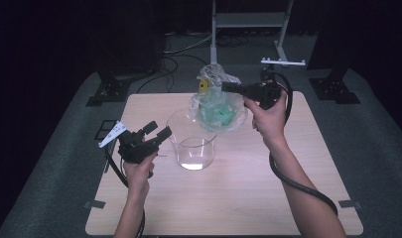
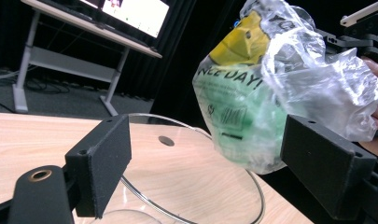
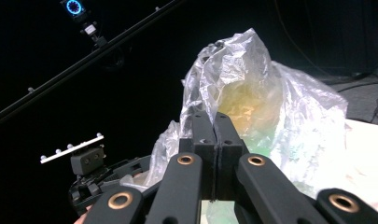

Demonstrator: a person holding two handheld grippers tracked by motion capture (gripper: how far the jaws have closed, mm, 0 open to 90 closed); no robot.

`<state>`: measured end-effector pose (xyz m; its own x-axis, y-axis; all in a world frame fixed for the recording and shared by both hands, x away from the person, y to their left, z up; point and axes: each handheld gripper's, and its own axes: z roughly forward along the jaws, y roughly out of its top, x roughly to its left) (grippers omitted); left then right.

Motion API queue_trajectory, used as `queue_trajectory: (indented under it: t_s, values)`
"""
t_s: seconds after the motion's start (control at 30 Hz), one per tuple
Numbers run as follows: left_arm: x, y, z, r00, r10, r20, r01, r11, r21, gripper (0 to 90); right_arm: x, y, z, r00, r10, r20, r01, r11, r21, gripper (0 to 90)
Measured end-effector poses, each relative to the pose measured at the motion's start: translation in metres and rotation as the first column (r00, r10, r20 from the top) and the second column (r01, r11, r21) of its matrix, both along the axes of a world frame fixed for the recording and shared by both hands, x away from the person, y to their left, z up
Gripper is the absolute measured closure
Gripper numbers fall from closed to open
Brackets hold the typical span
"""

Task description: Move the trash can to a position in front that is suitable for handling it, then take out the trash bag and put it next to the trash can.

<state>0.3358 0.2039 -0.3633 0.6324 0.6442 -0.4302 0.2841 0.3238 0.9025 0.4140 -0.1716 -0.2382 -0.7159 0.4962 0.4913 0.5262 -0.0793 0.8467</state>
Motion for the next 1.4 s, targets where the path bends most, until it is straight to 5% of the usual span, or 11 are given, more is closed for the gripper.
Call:
queue_trajectory:
  t_s: [0.57,1.4]
  values:
    - [-0.004,0.010,0.004,0.9999,0.014,0.005,-0.013,0.9997,-0.019,9.6,-0.003,-0.055,0.001,0.9947,-0.102,-0.015,0.102,0.995,-0.018,90.0]
    - [-0.004,0.003,0.004,0.9999,0.011,-0.001,-0.011,0.9999,-0.001,9.5,0.003,-0.076,-0.012,0.9892,-0.139,-0.046,0.140,0.990,0.001,90.0]
